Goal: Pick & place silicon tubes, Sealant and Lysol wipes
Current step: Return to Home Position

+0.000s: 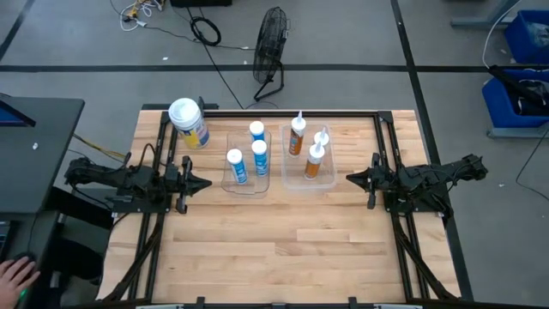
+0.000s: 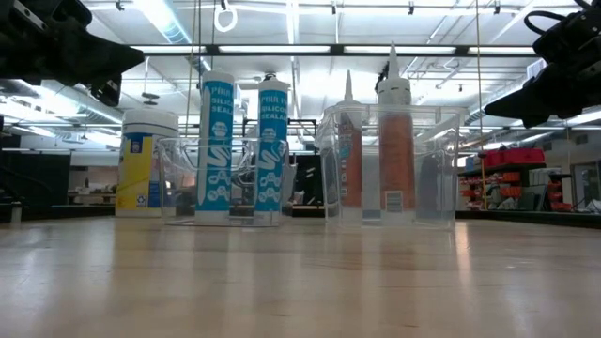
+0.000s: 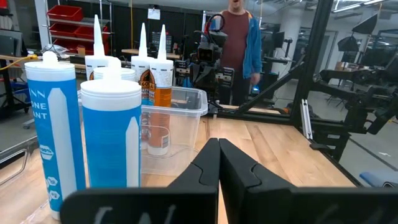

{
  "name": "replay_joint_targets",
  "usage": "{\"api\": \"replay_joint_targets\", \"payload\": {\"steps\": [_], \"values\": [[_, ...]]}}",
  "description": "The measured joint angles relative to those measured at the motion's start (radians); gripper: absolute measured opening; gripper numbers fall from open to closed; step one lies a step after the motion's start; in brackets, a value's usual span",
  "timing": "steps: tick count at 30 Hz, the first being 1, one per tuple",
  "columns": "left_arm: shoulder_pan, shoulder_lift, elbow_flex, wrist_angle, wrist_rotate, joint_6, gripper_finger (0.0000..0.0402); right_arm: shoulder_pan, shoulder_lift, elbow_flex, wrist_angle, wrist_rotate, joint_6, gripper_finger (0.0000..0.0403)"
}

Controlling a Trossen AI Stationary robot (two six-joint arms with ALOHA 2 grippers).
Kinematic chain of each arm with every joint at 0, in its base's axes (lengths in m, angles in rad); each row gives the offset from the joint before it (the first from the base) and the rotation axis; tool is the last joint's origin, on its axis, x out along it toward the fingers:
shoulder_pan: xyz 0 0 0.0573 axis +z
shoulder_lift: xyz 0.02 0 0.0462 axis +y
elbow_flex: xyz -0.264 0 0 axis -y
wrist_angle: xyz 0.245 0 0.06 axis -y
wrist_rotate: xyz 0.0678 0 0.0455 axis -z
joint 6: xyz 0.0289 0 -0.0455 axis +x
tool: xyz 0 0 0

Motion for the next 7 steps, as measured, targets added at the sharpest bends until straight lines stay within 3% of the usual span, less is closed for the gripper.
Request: {"api": "replay_joint_targets", "payload": {"steps": [7], "values": [[0.0,0.0,0.0,0.0,0.0,0.0,0.0003,0.0,0.0,0.0,0.0,0.0,0.0,0.0028]]}}
